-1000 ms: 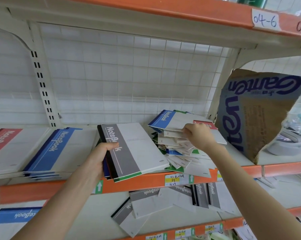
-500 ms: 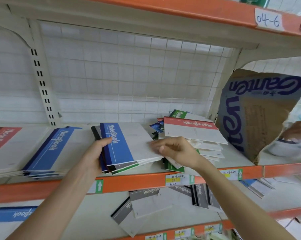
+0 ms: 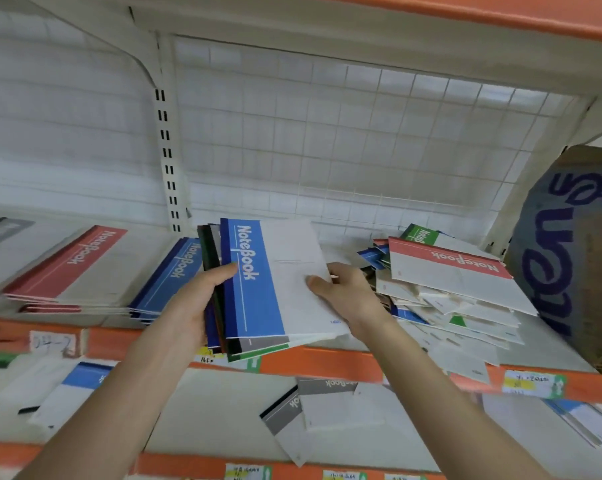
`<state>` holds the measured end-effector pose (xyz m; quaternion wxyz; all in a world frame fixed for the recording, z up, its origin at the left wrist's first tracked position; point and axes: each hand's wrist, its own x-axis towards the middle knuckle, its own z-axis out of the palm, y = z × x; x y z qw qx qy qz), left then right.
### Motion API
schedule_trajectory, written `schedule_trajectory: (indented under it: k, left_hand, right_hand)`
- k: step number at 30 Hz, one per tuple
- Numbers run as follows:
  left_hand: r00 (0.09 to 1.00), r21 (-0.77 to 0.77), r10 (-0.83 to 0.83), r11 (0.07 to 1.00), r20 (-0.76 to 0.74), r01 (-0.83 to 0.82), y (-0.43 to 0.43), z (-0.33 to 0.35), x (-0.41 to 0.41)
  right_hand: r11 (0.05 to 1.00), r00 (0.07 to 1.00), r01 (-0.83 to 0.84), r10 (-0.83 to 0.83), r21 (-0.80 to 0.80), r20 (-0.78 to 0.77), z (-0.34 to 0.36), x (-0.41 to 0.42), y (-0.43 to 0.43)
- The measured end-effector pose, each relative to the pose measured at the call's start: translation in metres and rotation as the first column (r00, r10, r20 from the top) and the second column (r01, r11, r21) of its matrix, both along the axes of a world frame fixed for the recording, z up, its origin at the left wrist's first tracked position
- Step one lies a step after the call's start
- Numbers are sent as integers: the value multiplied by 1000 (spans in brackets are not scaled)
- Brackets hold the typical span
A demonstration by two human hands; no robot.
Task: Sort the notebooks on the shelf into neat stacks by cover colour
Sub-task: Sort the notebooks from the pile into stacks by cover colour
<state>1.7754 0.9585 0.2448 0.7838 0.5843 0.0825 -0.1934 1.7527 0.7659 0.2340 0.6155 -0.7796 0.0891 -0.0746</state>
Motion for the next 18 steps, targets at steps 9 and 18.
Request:
schedule_trajectory:
  k: [9,18]
  left_hand:
    - [997,9,75,997,-23,-75,51,-5,7]
    - [983,95,175,979,55,-180,146,-7,35]
  right_hand:
    - [991,991,126,-127,-49,-33,-12,35,45]
    - [823,947,145,-276,-550,-163,-3,54,61]
